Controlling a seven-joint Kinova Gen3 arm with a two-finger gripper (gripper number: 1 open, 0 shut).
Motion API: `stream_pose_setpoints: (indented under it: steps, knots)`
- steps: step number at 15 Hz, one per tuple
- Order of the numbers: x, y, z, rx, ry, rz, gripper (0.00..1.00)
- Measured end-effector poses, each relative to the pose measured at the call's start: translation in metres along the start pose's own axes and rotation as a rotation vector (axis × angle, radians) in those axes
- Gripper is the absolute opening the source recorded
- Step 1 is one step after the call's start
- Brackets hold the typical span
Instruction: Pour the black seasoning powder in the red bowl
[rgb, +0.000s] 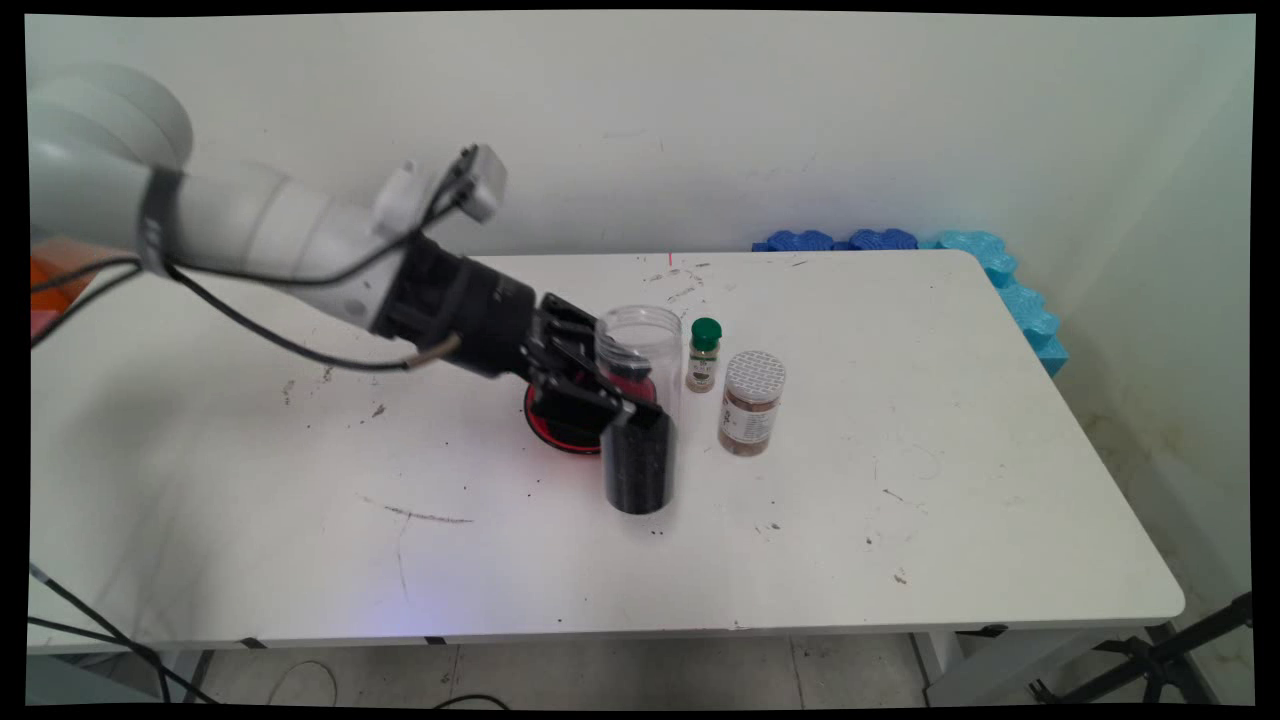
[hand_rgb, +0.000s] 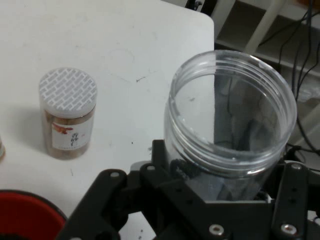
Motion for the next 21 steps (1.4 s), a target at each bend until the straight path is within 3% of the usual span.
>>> stream_pose_setpoints:
  steps: [6,21]
  knots:
    - [0.02,-0.008,-0.033,-0.018,-0.016,-0.075,0.0]
    - [0.027,-0.022,-0.054,-0.025,-0.047,-0.205,0.0]
